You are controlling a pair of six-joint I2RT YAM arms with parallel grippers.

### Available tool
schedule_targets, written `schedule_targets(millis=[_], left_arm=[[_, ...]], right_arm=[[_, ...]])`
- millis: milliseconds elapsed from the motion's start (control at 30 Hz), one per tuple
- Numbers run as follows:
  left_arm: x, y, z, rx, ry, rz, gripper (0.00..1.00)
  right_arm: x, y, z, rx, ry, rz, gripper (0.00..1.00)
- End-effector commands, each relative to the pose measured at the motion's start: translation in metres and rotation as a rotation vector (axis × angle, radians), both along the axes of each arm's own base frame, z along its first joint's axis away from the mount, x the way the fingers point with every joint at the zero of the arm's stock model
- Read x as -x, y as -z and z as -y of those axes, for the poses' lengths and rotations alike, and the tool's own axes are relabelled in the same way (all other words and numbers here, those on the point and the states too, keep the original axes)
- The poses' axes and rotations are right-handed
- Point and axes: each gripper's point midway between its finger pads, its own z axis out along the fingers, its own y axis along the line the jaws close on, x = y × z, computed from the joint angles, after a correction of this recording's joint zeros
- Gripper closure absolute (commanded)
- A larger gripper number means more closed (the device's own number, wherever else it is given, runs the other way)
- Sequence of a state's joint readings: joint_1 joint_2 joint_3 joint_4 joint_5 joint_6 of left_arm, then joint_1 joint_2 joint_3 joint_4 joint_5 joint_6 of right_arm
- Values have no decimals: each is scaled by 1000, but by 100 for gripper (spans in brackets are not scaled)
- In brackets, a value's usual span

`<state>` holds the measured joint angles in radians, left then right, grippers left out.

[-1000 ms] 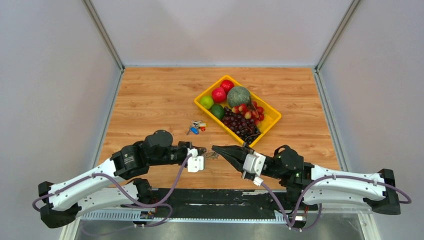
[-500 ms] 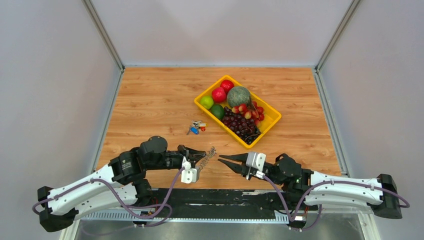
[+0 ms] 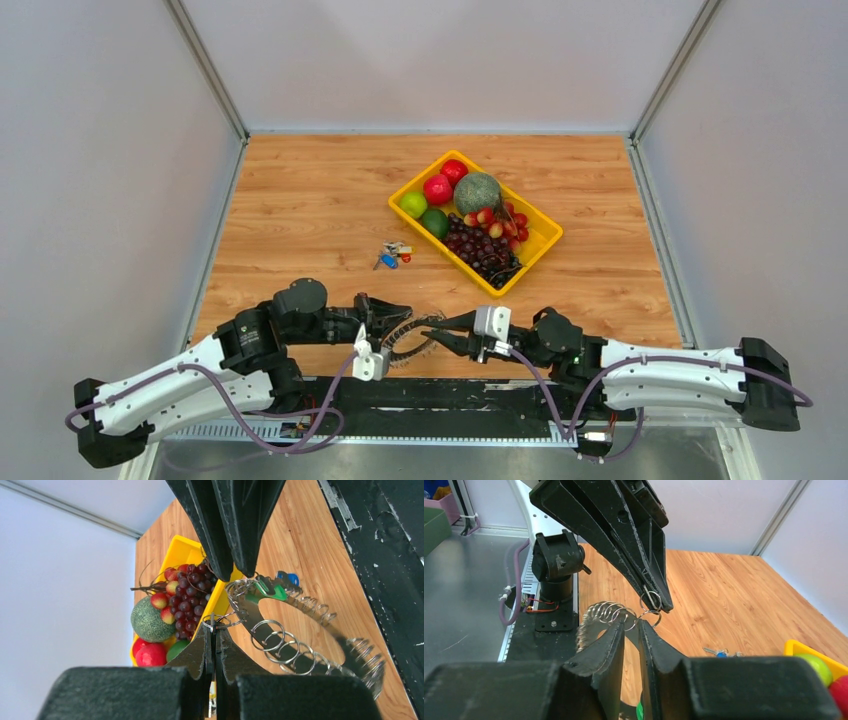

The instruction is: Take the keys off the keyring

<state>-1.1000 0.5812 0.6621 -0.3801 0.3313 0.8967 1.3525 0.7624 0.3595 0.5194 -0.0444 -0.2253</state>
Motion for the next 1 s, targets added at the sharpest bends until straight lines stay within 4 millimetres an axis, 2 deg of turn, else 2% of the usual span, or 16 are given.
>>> schedule_targets(millis=[0,967], left_arm=[[4,-27,6,93,45,77,100],[13,-31,7,117,88,70,100]], right_arm=[[5,-17,-7,-65,-38,-18,77],[-6,-13,-22,-77,-21,-68,69]])
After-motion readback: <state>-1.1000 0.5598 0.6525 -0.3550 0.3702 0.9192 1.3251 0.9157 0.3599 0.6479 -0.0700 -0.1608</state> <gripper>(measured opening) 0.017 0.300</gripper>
